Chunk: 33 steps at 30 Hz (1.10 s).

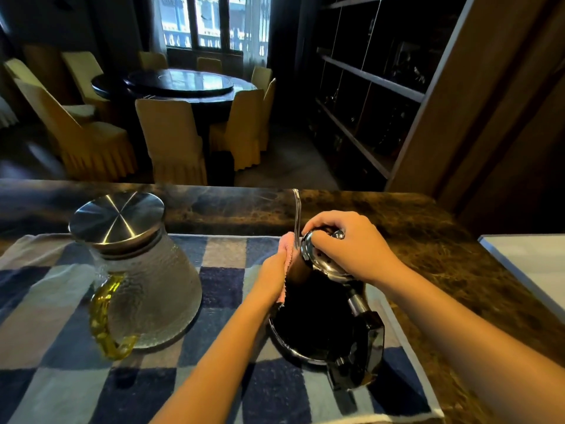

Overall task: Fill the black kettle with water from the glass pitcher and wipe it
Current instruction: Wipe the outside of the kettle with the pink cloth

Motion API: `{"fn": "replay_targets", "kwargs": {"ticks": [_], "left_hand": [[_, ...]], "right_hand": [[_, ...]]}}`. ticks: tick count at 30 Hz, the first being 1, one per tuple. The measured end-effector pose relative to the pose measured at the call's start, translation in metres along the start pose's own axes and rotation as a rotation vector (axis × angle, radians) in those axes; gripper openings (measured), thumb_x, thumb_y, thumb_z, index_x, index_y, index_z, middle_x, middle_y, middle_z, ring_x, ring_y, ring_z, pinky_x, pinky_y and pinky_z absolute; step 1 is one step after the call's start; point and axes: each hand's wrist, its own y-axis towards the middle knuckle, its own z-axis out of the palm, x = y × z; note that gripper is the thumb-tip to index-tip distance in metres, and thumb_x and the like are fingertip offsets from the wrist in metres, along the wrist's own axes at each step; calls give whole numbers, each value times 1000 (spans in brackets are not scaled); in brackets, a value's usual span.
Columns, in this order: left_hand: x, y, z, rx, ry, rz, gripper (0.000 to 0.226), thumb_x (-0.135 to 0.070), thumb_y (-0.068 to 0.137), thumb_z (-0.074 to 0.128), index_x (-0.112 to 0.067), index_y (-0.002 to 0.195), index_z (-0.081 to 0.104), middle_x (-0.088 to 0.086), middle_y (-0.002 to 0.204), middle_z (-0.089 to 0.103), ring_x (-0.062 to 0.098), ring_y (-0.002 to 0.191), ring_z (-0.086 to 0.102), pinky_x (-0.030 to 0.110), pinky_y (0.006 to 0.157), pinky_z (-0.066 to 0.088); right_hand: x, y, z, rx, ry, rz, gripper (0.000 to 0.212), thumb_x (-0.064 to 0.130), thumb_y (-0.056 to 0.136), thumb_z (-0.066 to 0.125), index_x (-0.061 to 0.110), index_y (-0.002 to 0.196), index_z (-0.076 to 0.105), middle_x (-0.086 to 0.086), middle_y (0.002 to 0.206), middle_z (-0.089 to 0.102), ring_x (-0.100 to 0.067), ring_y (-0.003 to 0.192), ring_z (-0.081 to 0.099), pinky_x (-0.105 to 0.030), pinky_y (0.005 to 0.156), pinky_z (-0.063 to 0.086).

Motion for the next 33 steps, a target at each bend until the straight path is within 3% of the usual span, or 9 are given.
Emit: {"fn": "replay_targets", "kwargs": {"ticks": [4, 9, 13, 16, 19, 21, 24, 27, 33], "left_hand": [[3, 12, -12, 141, -33, 20, 47, -46, 95, 42, -15, 126, 55, 12, 130, 59, 28, 116, 58, 44, 106, 41], [-2, 38, -11, 65, -117, -87, 51, -37, 97, 39, 3, 128, 49, 1, 75, 55, 12, 63, 50, 23, 59, 42], [-18, 59, -2, 86, -295, -231, 38, -40, 95, 46, -7, 103, 63, 10, 89, 60, 20, 80, 57, 29, 69, 52], [-21, 75, 7, 141, -476, -274, 43, -45, 89, 55, -12, 116, 65, 14, 97, 57, 23, 86, 51, 31, 71, 42], [-17, 93, 12, 108, -432, -271, 51, -51, 88, 53, -16, 56, 72, 6, 60, 51, 17, 54, 43, 29, 50, 33], [-20, 100, 12, 145, -410, -268, 59, -52, 84, 58, -17, 37, 64, 2, 53, 48, 15, 53, 39, 28, 50, 30], [-37, 105, 15, 261, -555, -222, 42, -44, 88, 54, -21, 54, 62, -3, 45, 46, 8, 47, 33, 23, 52, 19], [-71, 99, 13, 367, -568, -31, 33, -42, 96, 40, -27, 74, 60, -4, 41, 48, 5, 27, 33, 14, 30, 23], [-104, 88, 12, 283, -588, 66, 51, -56, 92, 39, -19, 58, 50, -5, 34, 37, 8, 25, 30, 17, 30, 23]], "right_hand": [[3, 0, 0, 6, 0, 8, 22, 46, 73, 50, 40, 83, 69, 20, 87, 68, -4, 86, 62, -40, 81, 55], [4, -2, -1, 20, 2, 33, 30, 51, 70, 47, 39, 87, 69, 18, 88, 68, -4, 86, 63, -41, 81, 55], [6, -3, 0, 19, 10, 47, 28, 49, 69, 48, 42, 88, 68, 18, 91, 68, -4, 88, 63, -41, 82, 54], [5, -4, 0, 20, 14, 56, 24, 44, 72, 52, 41, 90, 68, 18, 91, 69, -3, 88, 63, -40, 82, 54], [7, -3, -1, 8, 29, 40, 25, 44, 70, 52, 44, 89, 69, 20, 91, 69, 0, 89, 63, -38, 82, 54], [10, -2, -3, 7, 30, 33, 29, 46, 68, 50, 45, 90, 69, 20, 91, 69, 2, 89, 63, -36, 81, 54], [10, 0, -5, -1, 10, 42, 33, 48, 68, 49, 39, 92, 70, 17, 90, 69, -1, 88, 63, -39, 81, 53], [8, -1, -6, 6, 8, 65, 33, 48, 68, 48, 37, 91, 69, 18, 92, 68, -2, 89, 62, -40, 84, 51], [10, -2, -6, 5, 6, 65, 32, 46, 69, 49, 35, 91, 70, 17, 90, 68, -3, 88, 62, -41, 83, 52]]}}
